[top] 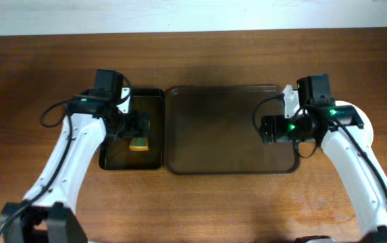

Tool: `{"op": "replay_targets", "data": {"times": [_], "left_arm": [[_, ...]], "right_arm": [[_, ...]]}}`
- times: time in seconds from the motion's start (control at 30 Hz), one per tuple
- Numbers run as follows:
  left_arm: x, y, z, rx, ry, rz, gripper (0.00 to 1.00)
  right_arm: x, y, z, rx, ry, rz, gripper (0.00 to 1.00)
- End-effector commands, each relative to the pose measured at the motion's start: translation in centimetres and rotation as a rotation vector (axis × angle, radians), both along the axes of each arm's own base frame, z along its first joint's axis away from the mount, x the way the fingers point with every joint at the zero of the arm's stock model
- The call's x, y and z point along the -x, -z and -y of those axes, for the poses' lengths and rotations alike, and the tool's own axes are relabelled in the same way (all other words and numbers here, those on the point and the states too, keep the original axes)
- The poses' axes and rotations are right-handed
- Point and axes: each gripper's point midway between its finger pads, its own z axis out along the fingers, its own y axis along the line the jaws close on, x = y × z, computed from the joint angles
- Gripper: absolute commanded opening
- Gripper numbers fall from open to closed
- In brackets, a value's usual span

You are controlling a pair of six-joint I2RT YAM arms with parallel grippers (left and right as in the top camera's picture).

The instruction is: Clean dirty plates on tray and stack at the side

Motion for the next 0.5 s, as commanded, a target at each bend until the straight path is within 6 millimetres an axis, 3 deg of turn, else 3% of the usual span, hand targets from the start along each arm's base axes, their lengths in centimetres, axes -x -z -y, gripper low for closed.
{"op": "replay_targets", "data": {"times": [0.0,0.13,0.3,0.4,0.47], "left_arm": [[1.3,-4.0,0.3,0.031,0.028,0.121,1.00],[5.4,-6.8,-0.3,0.043,0.029,0.331,1.00],[10.5,-8.5,-1.0,0.063,0.026,0.560,1.00],[11.6,-10.0,-1.3,0.068,0.022,0.642,1.00],[11.7,-10.0,-1.3,0.068,0.022,0.642,1.00]], "right_arm": [[1.2,-2.5,0.3,0.022,-0.001,0.050,0.98],[3.9,-7.2,0.7,0.012,0.021,0.283,0.98],[9.8,-11.6,2.2,0.043,0.064,0.571,0.98],[11.8,-13.7,2.3,0.032,0.068,0.682,0.98],[11.8,-13.8,2.3,0.032,0.069,0.684,0.98]]}}
